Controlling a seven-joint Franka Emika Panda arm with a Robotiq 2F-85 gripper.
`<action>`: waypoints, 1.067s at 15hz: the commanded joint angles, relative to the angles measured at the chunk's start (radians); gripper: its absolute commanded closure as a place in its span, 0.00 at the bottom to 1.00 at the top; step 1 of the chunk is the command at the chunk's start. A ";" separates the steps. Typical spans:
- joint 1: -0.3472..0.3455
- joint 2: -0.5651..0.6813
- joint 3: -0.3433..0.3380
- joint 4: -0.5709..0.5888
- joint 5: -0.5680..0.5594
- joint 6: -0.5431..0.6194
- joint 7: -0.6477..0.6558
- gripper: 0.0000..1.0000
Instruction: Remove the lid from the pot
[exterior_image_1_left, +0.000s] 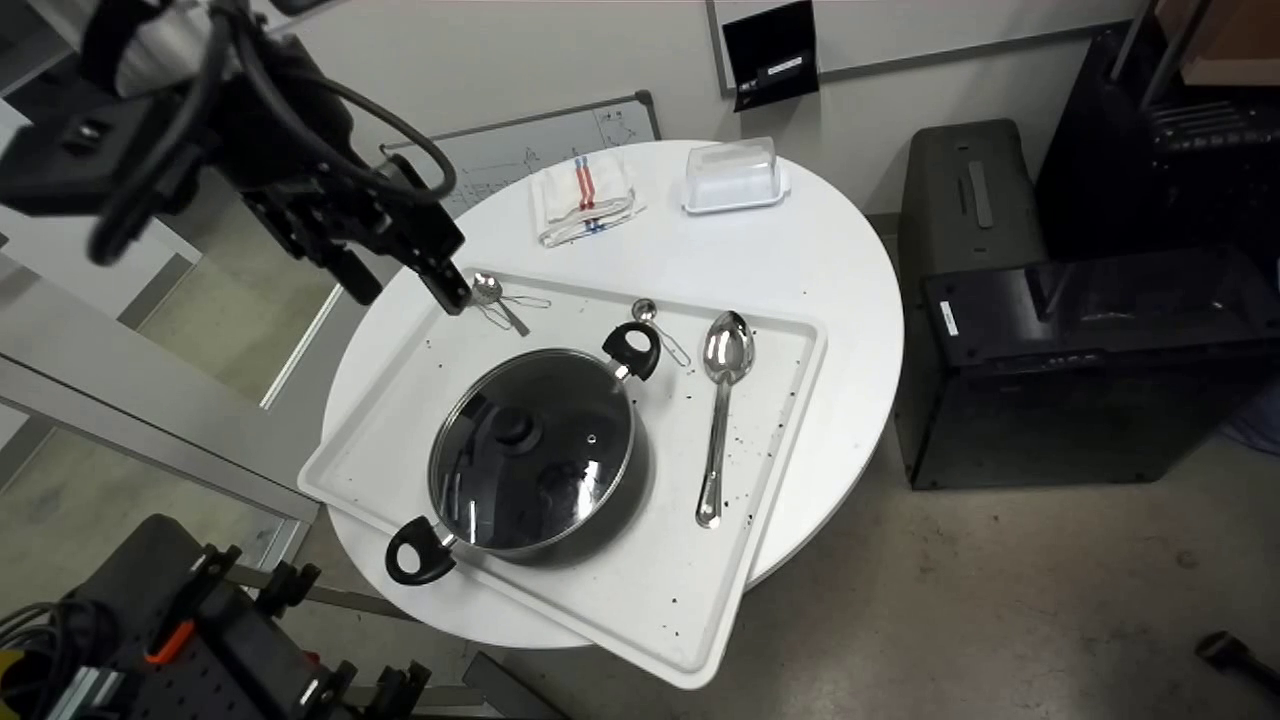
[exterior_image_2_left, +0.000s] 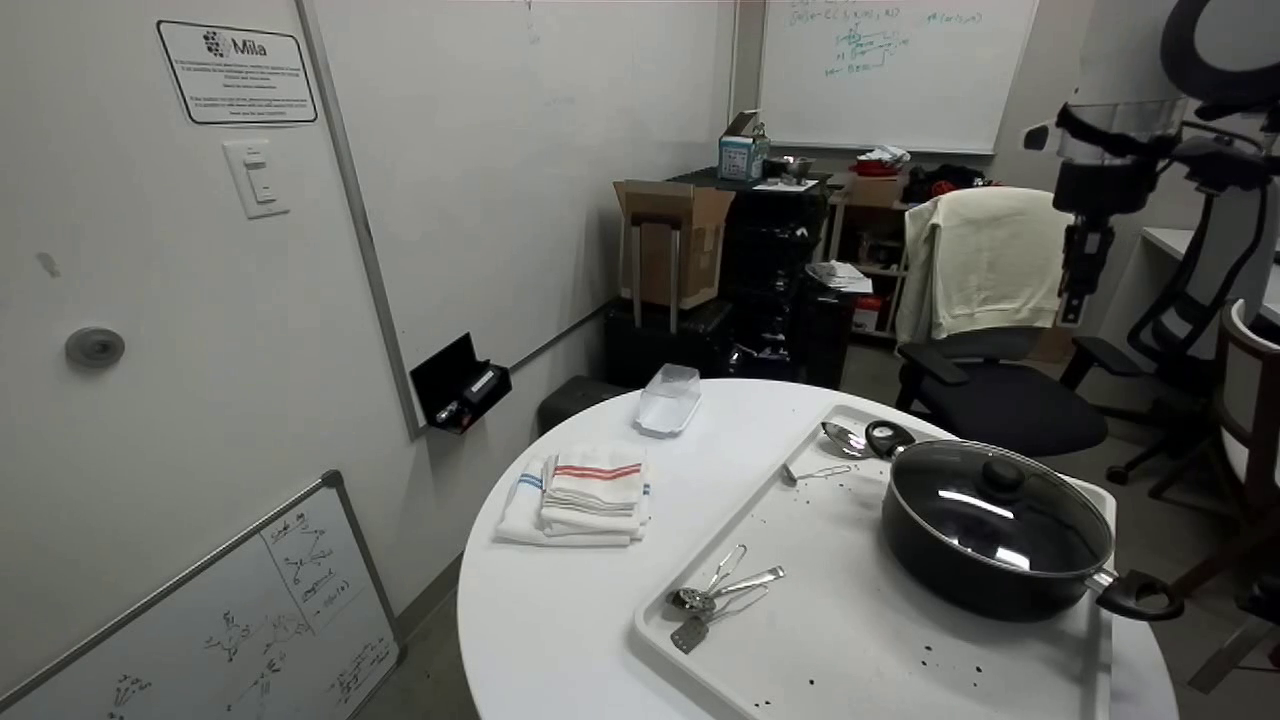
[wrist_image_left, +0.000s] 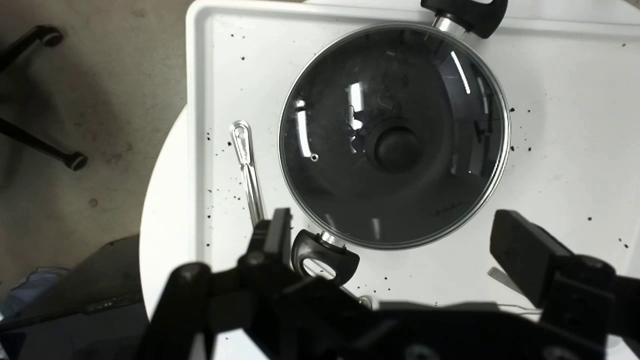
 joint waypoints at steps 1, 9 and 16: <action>0.007 0.068 0.020 -0.034 -0.009 0.134 -0.017 0.00; 0.008 0.244 0.047 -0.058 -0.033 0.315 0.000 0.00; 0.023 0.367 0.040 -0.055 -0.119 0.406 0.023 0.00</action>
